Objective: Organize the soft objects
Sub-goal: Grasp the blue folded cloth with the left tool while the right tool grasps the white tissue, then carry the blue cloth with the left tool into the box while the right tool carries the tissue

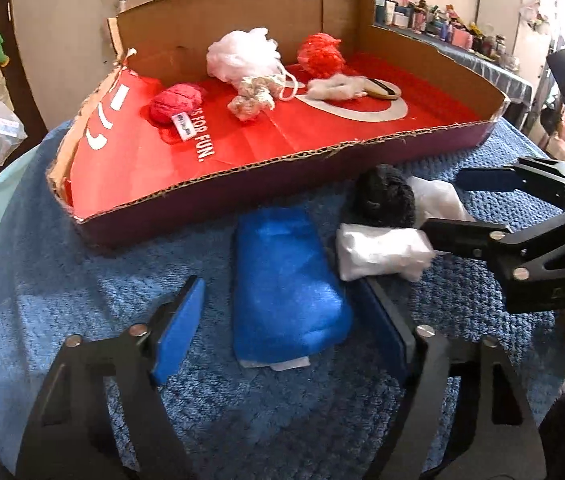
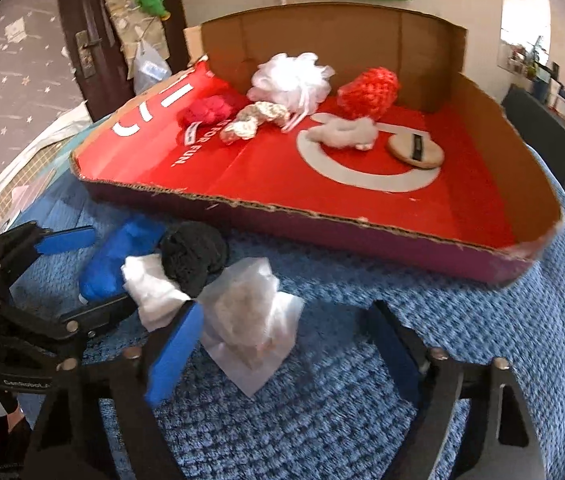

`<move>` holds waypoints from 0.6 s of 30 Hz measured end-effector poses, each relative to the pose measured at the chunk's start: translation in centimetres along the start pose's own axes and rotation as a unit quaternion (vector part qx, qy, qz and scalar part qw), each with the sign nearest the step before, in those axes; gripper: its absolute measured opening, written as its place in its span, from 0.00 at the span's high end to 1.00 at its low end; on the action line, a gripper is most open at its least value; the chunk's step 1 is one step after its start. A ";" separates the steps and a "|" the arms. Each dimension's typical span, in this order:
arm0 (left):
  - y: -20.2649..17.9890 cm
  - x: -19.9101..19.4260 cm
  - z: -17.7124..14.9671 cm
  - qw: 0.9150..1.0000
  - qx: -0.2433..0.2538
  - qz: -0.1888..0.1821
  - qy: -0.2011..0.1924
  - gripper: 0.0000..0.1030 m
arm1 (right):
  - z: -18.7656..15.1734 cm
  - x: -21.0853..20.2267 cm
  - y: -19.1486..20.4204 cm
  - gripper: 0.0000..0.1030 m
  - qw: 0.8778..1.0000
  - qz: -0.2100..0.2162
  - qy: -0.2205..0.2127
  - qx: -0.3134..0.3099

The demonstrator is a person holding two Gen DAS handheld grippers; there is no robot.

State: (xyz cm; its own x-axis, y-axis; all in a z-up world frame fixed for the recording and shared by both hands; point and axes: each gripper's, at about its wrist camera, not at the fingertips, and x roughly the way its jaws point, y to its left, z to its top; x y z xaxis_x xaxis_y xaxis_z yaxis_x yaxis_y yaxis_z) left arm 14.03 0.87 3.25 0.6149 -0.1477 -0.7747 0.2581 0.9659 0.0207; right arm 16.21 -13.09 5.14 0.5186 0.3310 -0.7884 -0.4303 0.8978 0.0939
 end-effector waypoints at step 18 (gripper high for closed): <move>-1.0 -2.0 0.2 0.998 0.008 -0.048 -0.033 0.72 | -0.1 -1.8 0.9 0.79 0.999 0.019 -0.043 -0.021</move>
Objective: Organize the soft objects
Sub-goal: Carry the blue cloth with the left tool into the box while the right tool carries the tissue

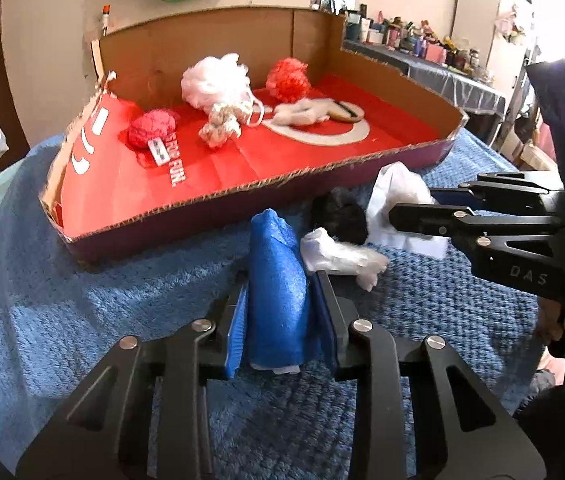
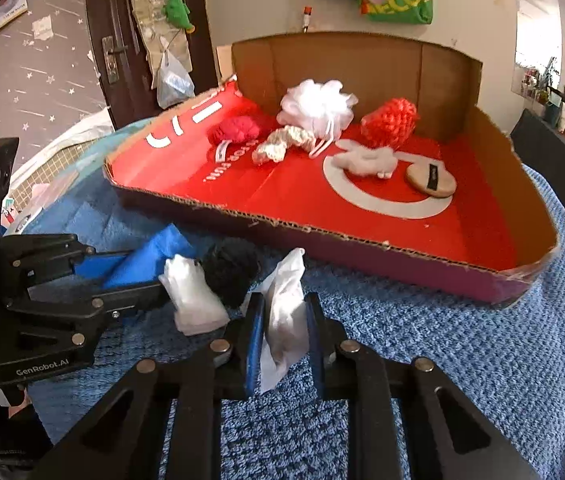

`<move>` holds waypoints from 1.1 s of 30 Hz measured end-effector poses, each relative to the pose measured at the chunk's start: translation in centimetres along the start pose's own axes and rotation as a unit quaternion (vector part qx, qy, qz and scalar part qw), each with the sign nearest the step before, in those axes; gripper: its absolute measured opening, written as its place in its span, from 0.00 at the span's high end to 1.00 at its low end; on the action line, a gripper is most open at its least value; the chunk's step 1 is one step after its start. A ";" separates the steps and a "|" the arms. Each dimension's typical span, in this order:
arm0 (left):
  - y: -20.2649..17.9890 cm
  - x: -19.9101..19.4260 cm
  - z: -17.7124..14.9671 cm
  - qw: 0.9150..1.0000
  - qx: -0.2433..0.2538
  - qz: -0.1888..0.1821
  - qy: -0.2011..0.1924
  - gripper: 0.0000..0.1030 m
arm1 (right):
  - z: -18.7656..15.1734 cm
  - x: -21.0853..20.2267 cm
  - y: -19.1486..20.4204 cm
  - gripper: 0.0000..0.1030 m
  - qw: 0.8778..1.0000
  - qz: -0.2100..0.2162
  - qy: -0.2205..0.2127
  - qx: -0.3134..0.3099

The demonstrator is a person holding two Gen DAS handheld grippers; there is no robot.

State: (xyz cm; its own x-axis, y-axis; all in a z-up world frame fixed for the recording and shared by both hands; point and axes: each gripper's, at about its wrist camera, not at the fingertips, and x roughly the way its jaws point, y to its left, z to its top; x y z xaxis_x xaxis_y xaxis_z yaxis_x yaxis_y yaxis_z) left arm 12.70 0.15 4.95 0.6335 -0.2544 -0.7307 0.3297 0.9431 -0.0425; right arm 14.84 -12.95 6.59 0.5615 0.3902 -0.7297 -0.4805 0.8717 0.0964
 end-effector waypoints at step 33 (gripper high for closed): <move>0.0 -3.7 1.1 0.999 0.001 -0.003 -0.045 0.72 | 0.0 -3.3 -0.2 0.83 0.999 0.001 -0.037 0.016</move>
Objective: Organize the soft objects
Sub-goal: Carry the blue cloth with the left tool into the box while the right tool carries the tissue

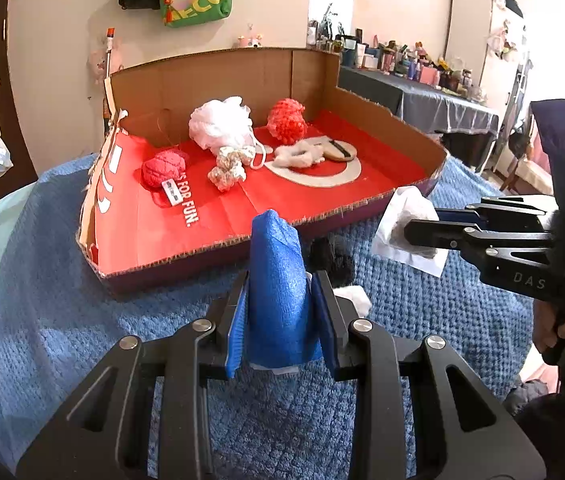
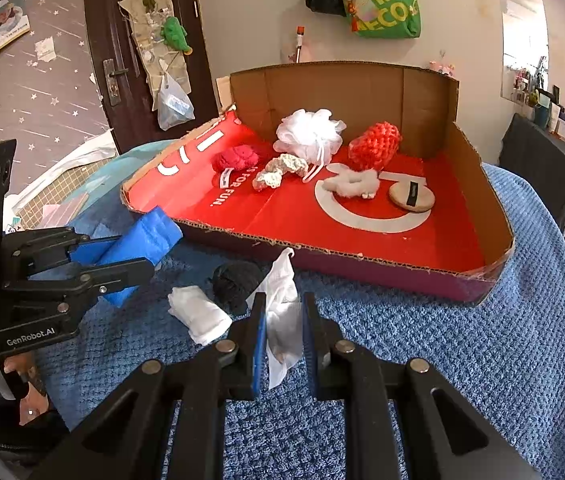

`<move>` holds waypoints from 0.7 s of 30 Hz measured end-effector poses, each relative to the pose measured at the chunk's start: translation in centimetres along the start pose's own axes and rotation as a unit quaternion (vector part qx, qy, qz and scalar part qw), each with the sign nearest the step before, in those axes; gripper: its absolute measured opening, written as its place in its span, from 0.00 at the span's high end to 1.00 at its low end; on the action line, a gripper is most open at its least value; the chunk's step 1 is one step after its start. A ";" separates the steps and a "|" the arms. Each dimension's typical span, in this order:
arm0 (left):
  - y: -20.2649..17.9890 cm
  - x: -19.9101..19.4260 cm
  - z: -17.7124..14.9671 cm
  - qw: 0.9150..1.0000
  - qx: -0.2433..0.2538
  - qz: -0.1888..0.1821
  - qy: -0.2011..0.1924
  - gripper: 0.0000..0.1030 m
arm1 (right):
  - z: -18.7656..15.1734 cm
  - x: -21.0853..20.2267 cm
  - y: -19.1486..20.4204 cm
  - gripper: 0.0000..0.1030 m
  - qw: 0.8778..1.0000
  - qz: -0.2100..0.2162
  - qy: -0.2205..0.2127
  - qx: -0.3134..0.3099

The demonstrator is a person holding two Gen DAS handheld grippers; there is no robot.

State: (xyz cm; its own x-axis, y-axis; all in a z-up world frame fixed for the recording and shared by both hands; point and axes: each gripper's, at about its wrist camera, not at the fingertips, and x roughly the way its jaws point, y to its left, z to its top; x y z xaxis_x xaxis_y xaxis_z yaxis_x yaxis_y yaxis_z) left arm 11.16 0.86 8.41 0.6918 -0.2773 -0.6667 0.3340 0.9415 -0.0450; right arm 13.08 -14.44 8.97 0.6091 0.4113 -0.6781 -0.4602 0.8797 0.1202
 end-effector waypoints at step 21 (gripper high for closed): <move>5.3 6.2 6.7 0.999 -0.041 -0.012 0.029 0.72 | 6.8 3.4 -6.4 0.83 0.997 -0.058 0.021 0.035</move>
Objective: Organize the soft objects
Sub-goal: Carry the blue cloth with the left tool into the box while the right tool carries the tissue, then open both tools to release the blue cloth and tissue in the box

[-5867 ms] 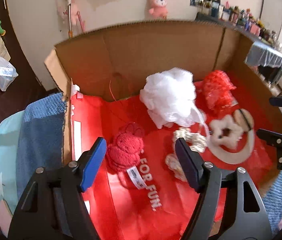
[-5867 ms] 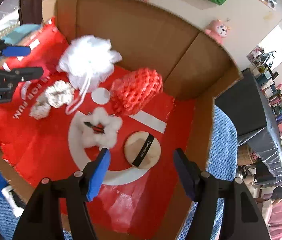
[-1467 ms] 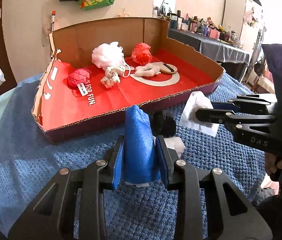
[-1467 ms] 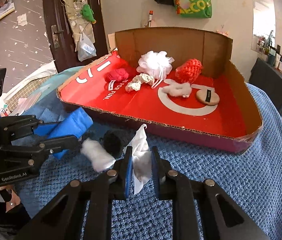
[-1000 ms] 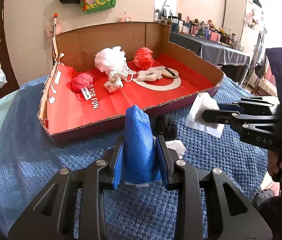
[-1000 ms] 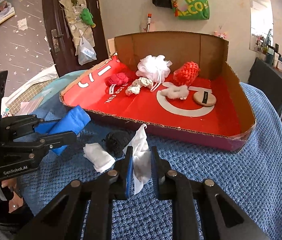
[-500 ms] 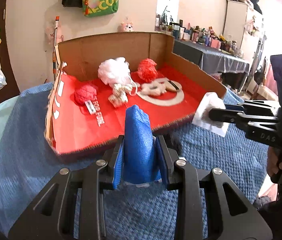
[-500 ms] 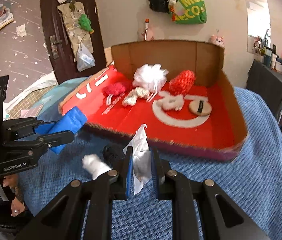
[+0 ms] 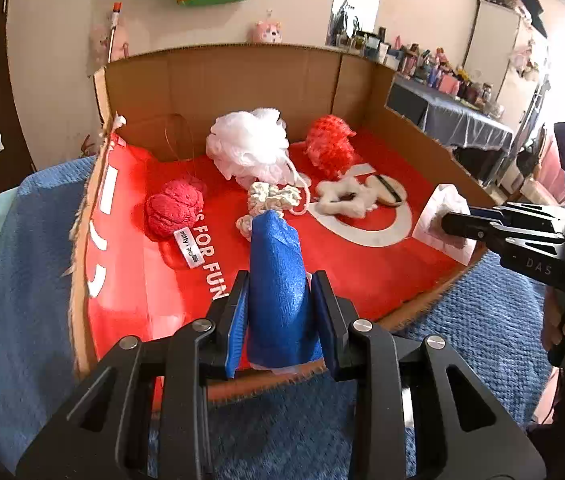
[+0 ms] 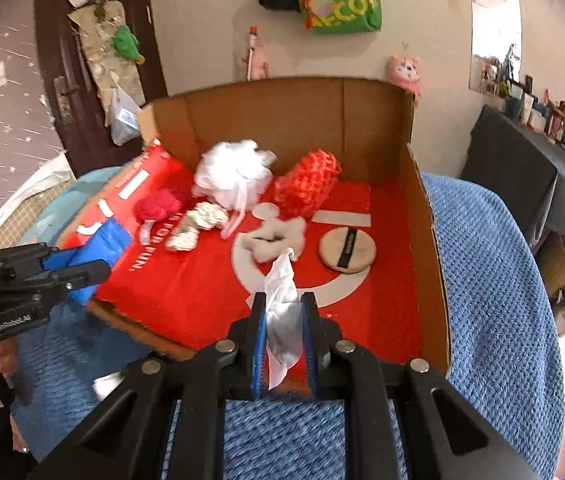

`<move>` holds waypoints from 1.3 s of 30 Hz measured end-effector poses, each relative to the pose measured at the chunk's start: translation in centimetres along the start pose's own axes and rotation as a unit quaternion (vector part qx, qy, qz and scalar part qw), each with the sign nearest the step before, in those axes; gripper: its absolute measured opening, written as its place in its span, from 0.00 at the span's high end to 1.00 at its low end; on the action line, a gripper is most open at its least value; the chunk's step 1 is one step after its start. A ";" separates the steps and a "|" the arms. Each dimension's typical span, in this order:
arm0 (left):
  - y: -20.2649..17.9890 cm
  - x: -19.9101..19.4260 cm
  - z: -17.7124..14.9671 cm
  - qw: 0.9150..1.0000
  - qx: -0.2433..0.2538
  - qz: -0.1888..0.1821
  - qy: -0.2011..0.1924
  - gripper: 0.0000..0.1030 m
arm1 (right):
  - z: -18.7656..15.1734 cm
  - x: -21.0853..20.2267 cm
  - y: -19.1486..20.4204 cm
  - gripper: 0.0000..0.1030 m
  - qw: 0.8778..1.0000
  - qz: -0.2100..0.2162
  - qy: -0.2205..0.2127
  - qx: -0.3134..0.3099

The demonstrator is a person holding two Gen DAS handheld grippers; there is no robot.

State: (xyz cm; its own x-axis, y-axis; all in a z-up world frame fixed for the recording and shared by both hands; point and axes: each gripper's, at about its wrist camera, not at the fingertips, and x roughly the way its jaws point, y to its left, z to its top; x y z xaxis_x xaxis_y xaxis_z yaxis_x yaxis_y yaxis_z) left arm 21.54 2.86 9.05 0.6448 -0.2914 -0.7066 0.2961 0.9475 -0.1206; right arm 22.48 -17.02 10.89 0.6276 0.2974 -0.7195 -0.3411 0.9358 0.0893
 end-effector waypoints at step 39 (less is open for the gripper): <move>2.1 5.3 0.3 0.997 -0.018 0.038 0.060 0.72 | 0.2 4.3 -0.4 0.72 0.996 -0.064 0.061 -0.027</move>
State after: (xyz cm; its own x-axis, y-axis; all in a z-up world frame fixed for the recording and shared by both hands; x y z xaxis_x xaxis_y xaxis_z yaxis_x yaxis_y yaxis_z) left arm 25.80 3.25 5.25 0.5748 -0.2036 -0.7926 0.2228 0.9709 -0.0878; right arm 25.46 -16.13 7.86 0.5805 0.1482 -0.8007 -0.3028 0.9521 -0.0433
